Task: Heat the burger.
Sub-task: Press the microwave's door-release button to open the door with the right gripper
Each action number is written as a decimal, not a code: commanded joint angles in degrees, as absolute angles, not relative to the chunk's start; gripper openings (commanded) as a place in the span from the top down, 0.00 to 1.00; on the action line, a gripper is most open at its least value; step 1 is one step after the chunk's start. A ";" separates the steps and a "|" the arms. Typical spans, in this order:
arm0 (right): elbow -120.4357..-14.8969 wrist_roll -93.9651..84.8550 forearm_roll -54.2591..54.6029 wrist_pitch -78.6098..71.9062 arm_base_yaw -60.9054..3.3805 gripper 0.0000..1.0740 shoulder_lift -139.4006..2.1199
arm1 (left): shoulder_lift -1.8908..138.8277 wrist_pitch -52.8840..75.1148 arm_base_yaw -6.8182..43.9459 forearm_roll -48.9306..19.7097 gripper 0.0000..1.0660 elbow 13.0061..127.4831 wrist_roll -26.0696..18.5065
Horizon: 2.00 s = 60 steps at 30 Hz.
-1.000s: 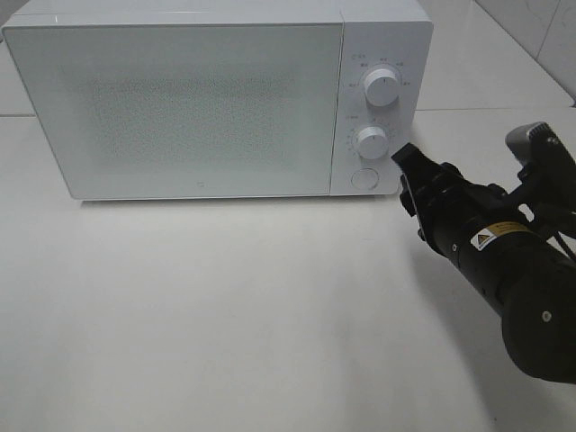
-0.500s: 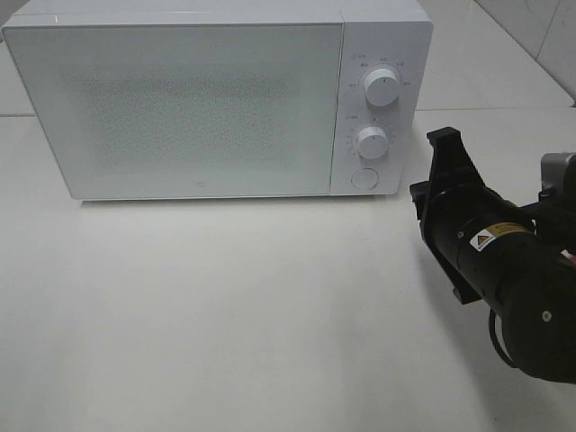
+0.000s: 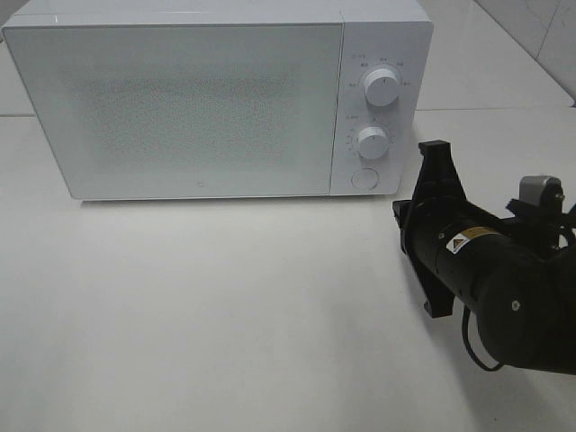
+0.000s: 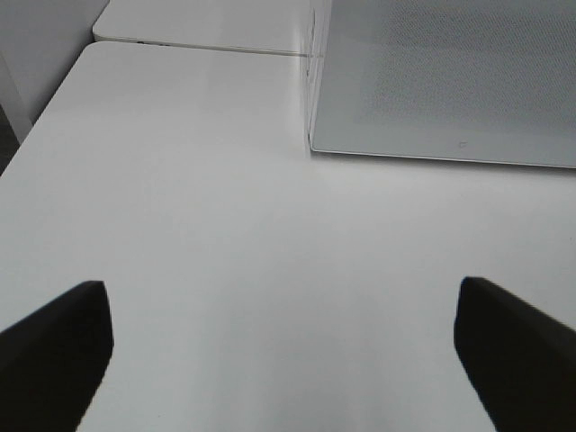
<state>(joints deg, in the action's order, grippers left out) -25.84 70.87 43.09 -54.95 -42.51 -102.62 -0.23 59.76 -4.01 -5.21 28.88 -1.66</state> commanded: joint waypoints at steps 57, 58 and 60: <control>-53.34 67.15 42.63 -51.11 -30.83 1.00 -123.59 | -0.23 59.36 -4.13 -5.73 0.08 28.76 -1.60; -53.51 67.27 42.28 -51.62 -30.60 1.00 -123.59 | -0.23 59.36 -4.13 -5.73 0.08 28.76 -1.60; -53.51 67.38 42.28 -51.68 -30.60 1.00 -123.59 | -0.23 59.36 -4.13 -5.73 0.08 28.76 -1.60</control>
<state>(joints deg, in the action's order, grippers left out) -51.97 68.70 42.51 -47.56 -32.03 -123.76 -0.23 59.76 -4.01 -5.21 28.88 -1.66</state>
